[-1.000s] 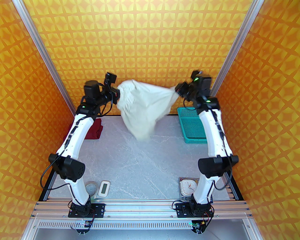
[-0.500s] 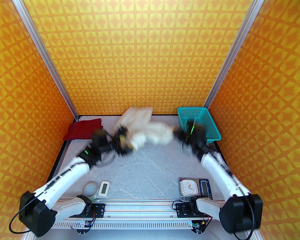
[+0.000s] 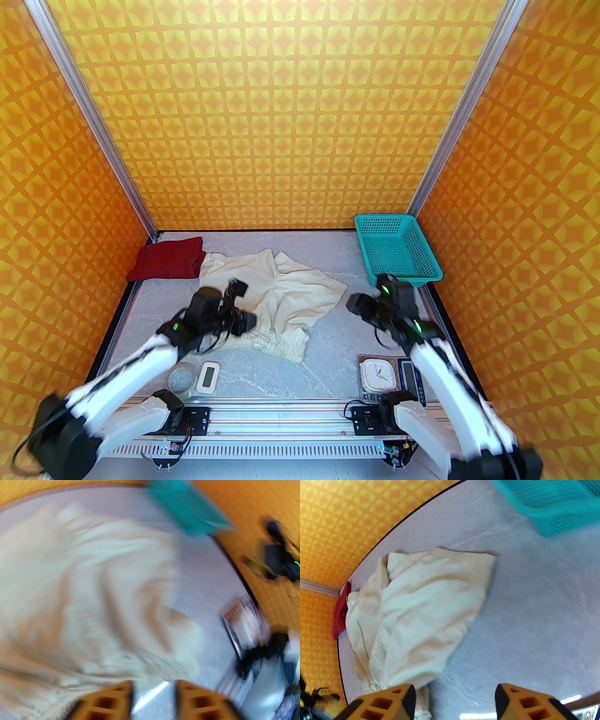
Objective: Fold and stack the mixed laundry pile
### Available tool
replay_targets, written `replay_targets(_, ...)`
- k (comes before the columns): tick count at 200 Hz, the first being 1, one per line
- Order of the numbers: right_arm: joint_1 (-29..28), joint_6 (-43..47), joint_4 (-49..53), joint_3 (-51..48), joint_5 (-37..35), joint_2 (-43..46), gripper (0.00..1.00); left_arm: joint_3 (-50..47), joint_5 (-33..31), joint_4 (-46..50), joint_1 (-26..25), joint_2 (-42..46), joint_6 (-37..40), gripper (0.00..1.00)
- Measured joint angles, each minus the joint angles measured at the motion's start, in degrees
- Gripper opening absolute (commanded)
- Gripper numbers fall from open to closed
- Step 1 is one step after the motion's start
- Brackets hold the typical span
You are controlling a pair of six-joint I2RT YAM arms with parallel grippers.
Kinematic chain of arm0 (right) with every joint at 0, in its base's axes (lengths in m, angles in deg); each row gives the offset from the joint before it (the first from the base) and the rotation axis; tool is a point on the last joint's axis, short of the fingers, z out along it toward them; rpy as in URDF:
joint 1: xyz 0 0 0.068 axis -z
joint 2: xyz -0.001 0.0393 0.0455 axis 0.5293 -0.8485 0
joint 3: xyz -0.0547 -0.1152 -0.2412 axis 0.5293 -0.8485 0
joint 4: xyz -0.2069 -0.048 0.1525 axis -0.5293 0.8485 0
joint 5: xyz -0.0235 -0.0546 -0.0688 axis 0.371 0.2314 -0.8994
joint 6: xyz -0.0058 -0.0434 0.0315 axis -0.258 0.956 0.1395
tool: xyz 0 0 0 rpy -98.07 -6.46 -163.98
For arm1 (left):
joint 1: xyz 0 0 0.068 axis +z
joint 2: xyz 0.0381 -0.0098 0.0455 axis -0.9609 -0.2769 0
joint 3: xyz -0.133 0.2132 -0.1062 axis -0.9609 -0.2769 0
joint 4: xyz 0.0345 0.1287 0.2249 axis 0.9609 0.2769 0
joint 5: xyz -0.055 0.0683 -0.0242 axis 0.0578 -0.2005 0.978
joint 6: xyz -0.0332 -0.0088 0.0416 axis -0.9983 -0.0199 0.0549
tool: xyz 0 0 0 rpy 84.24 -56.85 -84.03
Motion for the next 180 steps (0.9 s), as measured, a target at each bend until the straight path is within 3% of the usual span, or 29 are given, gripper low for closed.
replay_targets(52, -19.8, 2.0, -3.2, 11.5, 0.7, -20.8, 0.47, -0.3, -5.2, 7.3, 8.8, -5.7, -8.5, 0.21)
replay_targets(65, -21.8, 2.8, -4.1, 14.4, 1.6, -26.8, 0.40, -0.1, -5.6, 7.5, 11.3, -8.4, -8.9, 0.19)
replay_targets(106, -22.8, 3.6, -6.1, 16.7, 3.3, -41.4, 0.35, 6.1, -5.3, 6.2, 17.0, -26.0, -9.3, 0.18)
replay_targets(138, -22.1, 4.4, -5.4, 13.7, 1.6, -42.4, 0.34, 21.7, -4.1, 4.7, 18.0, -39.1, -8.6, 0.17)
replay_targets(180, -22.6, 2.0, -7.1, 0.7, -0.4, -31.1, 0.34, 43.2, -1.1, 5.0, 18.1, -55.2, -5.7, 0.18)
